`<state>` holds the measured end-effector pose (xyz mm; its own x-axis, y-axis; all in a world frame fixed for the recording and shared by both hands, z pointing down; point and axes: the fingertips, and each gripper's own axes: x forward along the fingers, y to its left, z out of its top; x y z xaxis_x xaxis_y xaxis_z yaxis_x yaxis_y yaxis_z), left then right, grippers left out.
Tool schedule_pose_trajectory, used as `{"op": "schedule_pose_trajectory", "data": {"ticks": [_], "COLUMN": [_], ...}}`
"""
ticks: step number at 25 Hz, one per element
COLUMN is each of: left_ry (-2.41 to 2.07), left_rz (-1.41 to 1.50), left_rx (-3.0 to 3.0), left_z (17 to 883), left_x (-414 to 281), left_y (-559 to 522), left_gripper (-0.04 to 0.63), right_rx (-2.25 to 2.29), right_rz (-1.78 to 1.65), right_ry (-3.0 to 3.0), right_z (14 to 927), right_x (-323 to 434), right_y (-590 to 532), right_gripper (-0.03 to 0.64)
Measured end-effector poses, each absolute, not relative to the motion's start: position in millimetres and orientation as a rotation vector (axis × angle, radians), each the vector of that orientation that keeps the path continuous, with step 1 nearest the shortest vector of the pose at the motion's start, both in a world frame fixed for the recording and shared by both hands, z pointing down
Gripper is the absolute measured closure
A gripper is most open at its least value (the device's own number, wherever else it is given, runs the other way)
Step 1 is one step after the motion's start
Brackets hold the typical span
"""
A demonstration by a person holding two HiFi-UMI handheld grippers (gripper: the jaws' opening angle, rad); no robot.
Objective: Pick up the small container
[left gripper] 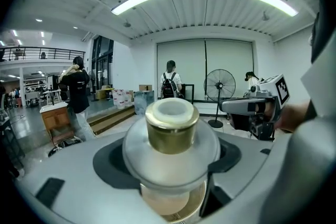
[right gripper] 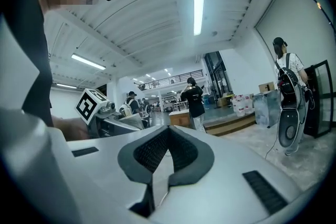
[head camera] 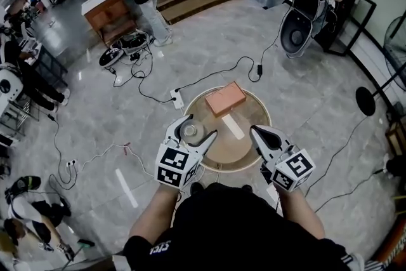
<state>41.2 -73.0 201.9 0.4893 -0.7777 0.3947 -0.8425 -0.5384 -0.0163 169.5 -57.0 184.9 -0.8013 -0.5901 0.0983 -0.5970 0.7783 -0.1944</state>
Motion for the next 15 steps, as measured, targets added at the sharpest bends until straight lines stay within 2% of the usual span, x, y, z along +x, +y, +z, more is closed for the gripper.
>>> {"op": "schedule_pose_trajectory", "data": {"ticks": [15], "left_ry": [-1.429], "left_rz": [0.514], "left_rx": [2.512], "left_z": [208.6], "left_x": [13.3], "left_y": [-73.2], "left_gripper": [0.252], "right_rx": [0.895], "right_rz": [0.358], "right_ry": [-2.941], "right_z": [191.4], "right_x": [139.4], "right_y": [-56.6], "right_gripper": [0.605]}}
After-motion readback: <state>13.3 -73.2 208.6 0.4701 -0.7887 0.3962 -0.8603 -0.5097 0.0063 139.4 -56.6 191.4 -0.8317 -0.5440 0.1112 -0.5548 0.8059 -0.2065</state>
